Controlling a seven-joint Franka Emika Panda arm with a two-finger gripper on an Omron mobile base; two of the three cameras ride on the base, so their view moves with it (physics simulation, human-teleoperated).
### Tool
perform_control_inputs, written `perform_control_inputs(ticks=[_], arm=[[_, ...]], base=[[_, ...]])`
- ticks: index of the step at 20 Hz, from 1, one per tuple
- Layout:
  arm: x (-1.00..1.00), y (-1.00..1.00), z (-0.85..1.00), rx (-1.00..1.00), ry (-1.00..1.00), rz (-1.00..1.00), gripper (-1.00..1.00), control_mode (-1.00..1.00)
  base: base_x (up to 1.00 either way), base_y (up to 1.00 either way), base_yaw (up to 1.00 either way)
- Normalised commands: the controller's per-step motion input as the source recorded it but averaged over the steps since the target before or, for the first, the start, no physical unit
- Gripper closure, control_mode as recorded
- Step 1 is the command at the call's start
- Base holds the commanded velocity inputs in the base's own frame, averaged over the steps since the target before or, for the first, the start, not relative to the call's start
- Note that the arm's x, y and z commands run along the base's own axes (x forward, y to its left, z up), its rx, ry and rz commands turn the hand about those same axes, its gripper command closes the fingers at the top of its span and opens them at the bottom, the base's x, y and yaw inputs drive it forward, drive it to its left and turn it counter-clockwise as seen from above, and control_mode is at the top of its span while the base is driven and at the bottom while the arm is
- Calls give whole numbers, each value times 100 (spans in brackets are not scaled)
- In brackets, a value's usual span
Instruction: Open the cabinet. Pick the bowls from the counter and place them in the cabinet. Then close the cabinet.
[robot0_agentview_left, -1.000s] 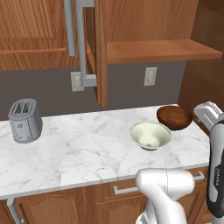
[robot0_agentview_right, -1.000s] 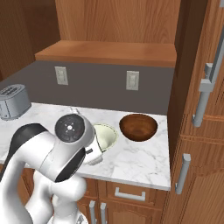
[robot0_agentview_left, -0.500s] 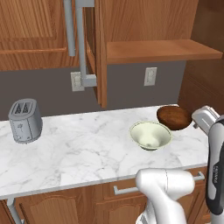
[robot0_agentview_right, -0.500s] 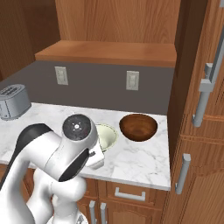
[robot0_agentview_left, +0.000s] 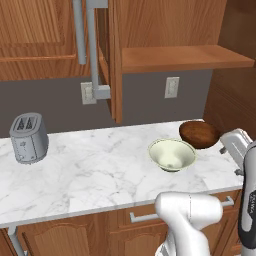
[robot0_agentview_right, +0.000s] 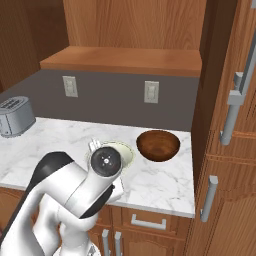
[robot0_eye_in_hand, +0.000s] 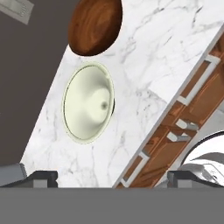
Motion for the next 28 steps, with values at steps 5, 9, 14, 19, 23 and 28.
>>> perform_control_inputs(ticks=[5, 9, 14, 19, 23, 28], arm=[[15, 0, -23, 11, 0, 0, -100, -100], [29, 13, -28, 2, -1, 0, -100, -100], [40, 7, -21, 0, -2, 0, -100, -100], [43, 0, -20, 0, 0, 0, -100, -100], [35, 0, -24, 0, 0, 0, -100, -100], [34, 0, -34, 0, 0, 0, -100, -100]], base=[[0, 0, 0], [0, 0, 0], [0, 0, 0], [0, 0, 0], [0, 0, 0], [0, 0, 0]])
